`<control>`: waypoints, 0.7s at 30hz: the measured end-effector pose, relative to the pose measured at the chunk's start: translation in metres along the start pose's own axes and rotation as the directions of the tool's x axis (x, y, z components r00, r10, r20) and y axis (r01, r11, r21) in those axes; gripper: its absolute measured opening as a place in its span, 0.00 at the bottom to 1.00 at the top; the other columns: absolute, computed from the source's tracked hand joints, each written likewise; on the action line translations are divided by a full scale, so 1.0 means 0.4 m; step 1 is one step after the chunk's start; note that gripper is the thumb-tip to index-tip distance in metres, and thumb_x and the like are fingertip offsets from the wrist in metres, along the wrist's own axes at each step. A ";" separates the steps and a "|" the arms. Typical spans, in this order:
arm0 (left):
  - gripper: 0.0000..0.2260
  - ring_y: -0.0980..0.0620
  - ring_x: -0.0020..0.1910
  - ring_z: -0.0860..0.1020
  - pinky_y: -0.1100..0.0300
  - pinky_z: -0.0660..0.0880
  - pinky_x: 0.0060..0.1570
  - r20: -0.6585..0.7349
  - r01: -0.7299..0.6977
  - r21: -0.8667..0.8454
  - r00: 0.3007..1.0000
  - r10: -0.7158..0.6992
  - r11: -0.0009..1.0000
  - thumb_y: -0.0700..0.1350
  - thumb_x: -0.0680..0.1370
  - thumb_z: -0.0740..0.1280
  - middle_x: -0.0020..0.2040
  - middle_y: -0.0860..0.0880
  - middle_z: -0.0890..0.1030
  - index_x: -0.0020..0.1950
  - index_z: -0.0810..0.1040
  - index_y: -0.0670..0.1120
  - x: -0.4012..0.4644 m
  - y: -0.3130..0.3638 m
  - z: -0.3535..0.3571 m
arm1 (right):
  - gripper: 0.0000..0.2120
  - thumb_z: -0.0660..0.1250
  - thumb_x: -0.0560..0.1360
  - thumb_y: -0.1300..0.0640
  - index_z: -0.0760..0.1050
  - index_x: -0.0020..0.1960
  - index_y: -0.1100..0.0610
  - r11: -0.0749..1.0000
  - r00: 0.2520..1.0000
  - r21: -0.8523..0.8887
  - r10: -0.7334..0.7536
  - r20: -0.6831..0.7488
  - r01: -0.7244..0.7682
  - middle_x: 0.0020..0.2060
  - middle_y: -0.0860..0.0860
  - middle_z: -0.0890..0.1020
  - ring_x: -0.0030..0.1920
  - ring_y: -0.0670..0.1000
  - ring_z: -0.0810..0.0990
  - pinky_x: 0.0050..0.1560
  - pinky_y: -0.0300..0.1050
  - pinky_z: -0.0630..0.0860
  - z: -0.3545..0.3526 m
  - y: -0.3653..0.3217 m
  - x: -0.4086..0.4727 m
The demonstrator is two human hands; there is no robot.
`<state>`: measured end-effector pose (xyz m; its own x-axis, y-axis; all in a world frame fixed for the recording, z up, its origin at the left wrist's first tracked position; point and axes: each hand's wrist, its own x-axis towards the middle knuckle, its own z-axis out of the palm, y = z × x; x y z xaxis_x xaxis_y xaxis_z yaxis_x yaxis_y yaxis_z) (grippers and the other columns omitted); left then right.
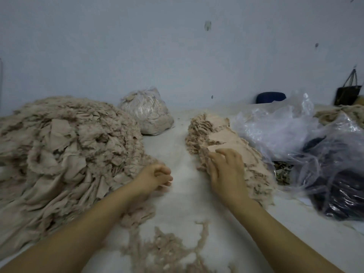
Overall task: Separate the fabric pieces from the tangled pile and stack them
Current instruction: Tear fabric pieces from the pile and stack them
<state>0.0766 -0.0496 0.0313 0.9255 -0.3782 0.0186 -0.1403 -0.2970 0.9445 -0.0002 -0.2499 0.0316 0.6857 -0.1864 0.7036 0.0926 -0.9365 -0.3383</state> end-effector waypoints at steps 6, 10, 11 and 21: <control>0.13 0.56 0.45 0.77 0.62 0.71 0.47 0.190 -0.280 0.761 0.959 0.212 0.586 0.55 0.78 0.62 0.45 0.52 0.80 0.47 0.80 0.47 -0.180 -0.137 -0.247 | 0.23 0.58 0.80 0.44 0.65 0.72 0.50 0.919 0.747 0.388 -0.306 0.589 0.071 0.68 0.52 0.68 0.69 0.52 0.61 0.70 0.43 0.57 0.128 -0.175 -0.128; 0.25 0.46 0.47 0.78 0.54 0.77 0.48 0.093 -0.187 0.952 0.932 0.351 0.244 0.61 0.75 0.57 0.50 0.45 0.80 0.54 0.81 0.43 -0.293 -0.216 -0.345 | 0.21 0.59 0.80 0.45 0.69 0.69 0.53 0.942 0.723 0.271 -0.326 0.609 0.197 0.63 0.52 0.71 0.65 0.53 0.65 0.65 0.40 0.59 0.177 -0.207 -0.180; 0.25 0.43 0.45 0.79 0.52 0.78 0.45 0.013 -0.098 0.966 0.943 0.333 0.241 0.60 0.75 0.57 0.49 0.43 0.80 0.54 0.81 0.42 -0.309 -0.231 -0.349 | 0.17 0.58 0.81 0.50 0.73 0.65 0.56 0.936 0.747 0.293 -0.335 0.574 0.195 0.60 0.53 0.74 0.62 0.54 0.69 0.61 0.37 0.60 0.174 -0.210 -0.183; 0.10 0.63 0.37 0.71 0.68 0.62 0.36 0.071 -0.270 0.634 0.953 0.293 0.724 0.42 0.81 0.60 0.36 0.55 0.72 0.40 0.72 0.49 -0.238 -0.175 -0.096 | 0.08 0.61 0.80 0.62 0.78 0.48 0.60 0.925 0.726 0.337 -0.351 0.591 0.173 0.44 0.51 0.75 0.46 0.50 0.69 0.46 0.34 0.62 0.026 -0.092 -0.242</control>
<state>0.0117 0.0408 -0.0242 0.8163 -0.5099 0.2712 -0.5746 -0.6693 0.4711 -0.0627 -0.1945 -0.0306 0.8921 0.3690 0.2608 0.4479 -0.7987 -0.4018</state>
